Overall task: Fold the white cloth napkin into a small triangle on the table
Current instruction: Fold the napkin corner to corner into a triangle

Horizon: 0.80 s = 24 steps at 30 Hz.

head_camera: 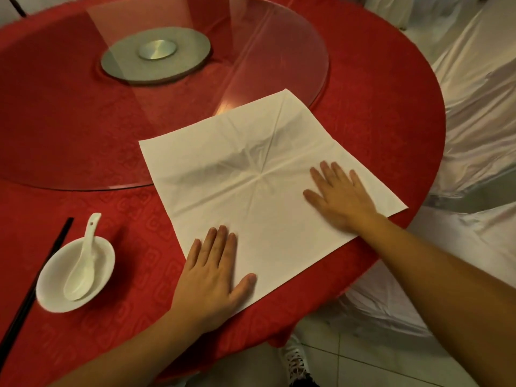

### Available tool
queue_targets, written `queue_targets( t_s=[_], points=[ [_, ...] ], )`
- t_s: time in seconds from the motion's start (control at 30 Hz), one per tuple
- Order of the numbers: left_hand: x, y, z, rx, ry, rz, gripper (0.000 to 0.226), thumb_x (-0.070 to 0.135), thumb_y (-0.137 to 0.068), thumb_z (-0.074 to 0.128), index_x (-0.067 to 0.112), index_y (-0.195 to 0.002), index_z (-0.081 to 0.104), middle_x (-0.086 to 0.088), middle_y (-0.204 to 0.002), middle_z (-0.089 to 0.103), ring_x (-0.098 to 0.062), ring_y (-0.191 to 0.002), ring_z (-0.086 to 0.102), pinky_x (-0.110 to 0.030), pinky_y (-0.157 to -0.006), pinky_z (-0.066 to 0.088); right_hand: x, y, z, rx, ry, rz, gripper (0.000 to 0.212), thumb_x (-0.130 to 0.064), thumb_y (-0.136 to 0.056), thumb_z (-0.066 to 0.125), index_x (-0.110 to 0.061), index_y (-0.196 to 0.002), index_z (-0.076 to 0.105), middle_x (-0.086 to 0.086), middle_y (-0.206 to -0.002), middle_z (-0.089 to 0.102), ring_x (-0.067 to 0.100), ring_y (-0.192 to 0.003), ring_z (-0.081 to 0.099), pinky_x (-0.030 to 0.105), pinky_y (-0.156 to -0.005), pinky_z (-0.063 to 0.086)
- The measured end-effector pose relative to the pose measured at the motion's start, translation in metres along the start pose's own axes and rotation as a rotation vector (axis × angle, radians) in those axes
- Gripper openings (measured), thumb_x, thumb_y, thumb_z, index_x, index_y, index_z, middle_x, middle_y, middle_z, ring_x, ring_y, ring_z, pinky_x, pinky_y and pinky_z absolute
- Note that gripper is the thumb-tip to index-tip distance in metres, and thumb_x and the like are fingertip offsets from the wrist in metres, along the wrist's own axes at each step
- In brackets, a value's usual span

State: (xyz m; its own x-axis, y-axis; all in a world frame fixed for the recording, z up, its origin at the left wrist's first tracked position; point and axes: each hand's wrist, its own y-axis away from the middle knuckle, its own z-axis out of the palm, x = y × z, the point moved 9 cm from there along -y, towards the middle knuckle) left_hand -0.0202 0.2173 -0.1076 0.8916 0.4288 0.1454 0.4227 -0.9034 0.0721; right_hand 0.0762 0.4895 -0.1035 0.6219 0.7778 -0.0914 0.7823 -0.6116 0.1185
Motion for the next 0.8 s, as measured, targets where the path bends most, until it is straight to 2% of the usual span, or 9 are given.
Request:
queue_targets(
  t_s=[0.17, 0.37, 0.4, 0.47, 0.53, 0.6, 0.7, 0.77, 0.8],
  points=[
    [0.001, -0.001, -0.001, -0.011, -0.027, 0.003, 0.080, 0.070, -0.090, 0.009, 0.019, -0.151, -0.006, -0.002, -0.159, -0.013, -0.013, -0.144, -0.019, -0.039, -0.116, -0.010, 0.065, -0.015, -0.006, 0.024, 0.063, 0.090, 0.084, -0.073, -0.084, -0.005, -0.025, -0.152, 0.002, 0.002, -0.162, 0.001, 0.020, -0.148, -0.003, 0.049, -0.118, 0.002],
    [0.005, 0.000, -0.005, -0.008, 0.018, 0.011, 0.078, 0.069, -0.092, 0.014, 0.020, -0.151, -0.004, -0.001, -0.159, -0.011, -0.015, -0.145, -0.014, -0.040, -0.115, -0.006, 0.069, -0.016, -0.005, 0.009, 0.042, 0.091, 0.082, -0.073, -0.084, -0.007, -0.027, -0.151, -0.001, 0.001, -0.162, -0.001, 0.019, -0.147, -0.005, 0.050, -0.118, 0.001],
    [0.005, 0.001, -0.007, -0.012, 0.024, 0.005, 0.078, 0.068, -0.092, 0.014, 0.020, -0.151, -0.001, -0.001, -0.159, -0.008, -0.016, -0.146, -0.011, -0.040, -0.114, -0.004, 0.068, -0.015, -0.006, 0.004, 0.044, 0.095, 0.081, -0.073, -0.083, -0.010, -0.028, -0.151, -0.003, 0.002, -0.162, -0.003, 0.020, -0.147, -0.007, 0.051, -0.118, 0.001],
    [0.006, 0.000, -0.013, -0.022, 0.001, -0.003, 0.074, 0.063, -0.095, 0.017, 0.014, -0.150, 0.015, -0.007, -0.159, 0.010, -0.024, -0.146, 0.009, -0.041, -0.111, 0.007, 0.064, -0.013, -0.013, 0.024, 0.080, 0.110, 0.080, -0.072, -0.083, -0.013, -0.030, -0.150, -0.006, 0.003, -0.162, -0.003, 0.022, -0.147, -0.008, 0.052, -0.117, -0.001],
    [0.005, -0.008, -0.025, 0.024, -0.031, 0.003, 0.070, 0.055, -0.097, 0.018, 0.006, -0.145, 0.033, -0.013, -0.153, 0.028, -0.032, -0.139, 0.029, -0.043, -0.106, 0.017, 0.046, -0.016, -0.023, 0.078, 0.114, 0.083, 0.076, -0.069, -0.085, -0.012, -0.031, -0.150, -0.006, 0.004, -0.162, -0.001, 0.025, -0.147, -0.007, 0.052, -0.117, -0.001],
    [0.000, -0.029, -0.045, 0.141, -0.018, 0.007, 0.067, 0.050, -0.096, 0.023, 0.002, -0.140, 0.041, -0.017, -0.149, 0.035, -0.036, -0.135, 0.034, -0.045, -0.106, 0.019, 0.009, -0.029, -0.036, 0.121, 0.073, -0.018, 0.071, -0.066, -0.087, -0.007, -0.031, -0.149, -0.006, 0.004, -0.162, 0.001, 0.024, -0.147, -0.007, 0.049, -0.116, -0.002],
    [-0.016, -0.077, -0.071, 0.248, -0.007, -0.071, 0.065, 0.041, -0.091, 0.031, -0.001, -0.140, 0.040, -0.020, -0.148, 0.033, -0.039, -0.137, 0.030, -0.052, -0.111, 0.016, -0.065, -0.061, -0.052, 0.143, -0.052, -0.210, 0.066, -0.063, -0.090, 0.001, -0.034, -0.149, -0.002, 0.001, -0.162, 0.000, 0.020, -0.147, -0.009, 0.043, -0.116, -0.006],
    [-0.027, -0.111, -0.077, 0.223, -0.024, -0.138, 0.065, 0.040, -0.091, 0.028, 0.001, -0.143, 0.034, -0.019, -0.151, 0.026, -0.038, -0.139, 0.024, -0.056, -0.115, 0.016, -0.113, -0.085, -0.059, 0.159, -0.112, -0.301, 0.065, -0.063, -0.090, 0.000, -0.038, -0.150, 0.001, 0.000, -0.162, -0.003, 0.021, -0.147, -0.009, 0.043, -0.115, -0.007],
    [-0.036, -0.126, -0.074, 0.196, -0.035, -0.183, 0.065, 0.041, -0.093, 0.025, 0.005, -0.147, 0.025, -0.016, -0.155, 0.016, -0.036, -0.143, 0.013, -0.055, -0.116, 0.010, -0.134, -0.098, -0.061, 0.164, -0.119, -0.335, 0.064, -0.064, -0.090, -0.002, -0.040, -0.150, 0.001, 0.000, -0.162, -0.004, 0.022, -0.147, -0.010, 0.044, -0.115, -0.007]
  ],
)
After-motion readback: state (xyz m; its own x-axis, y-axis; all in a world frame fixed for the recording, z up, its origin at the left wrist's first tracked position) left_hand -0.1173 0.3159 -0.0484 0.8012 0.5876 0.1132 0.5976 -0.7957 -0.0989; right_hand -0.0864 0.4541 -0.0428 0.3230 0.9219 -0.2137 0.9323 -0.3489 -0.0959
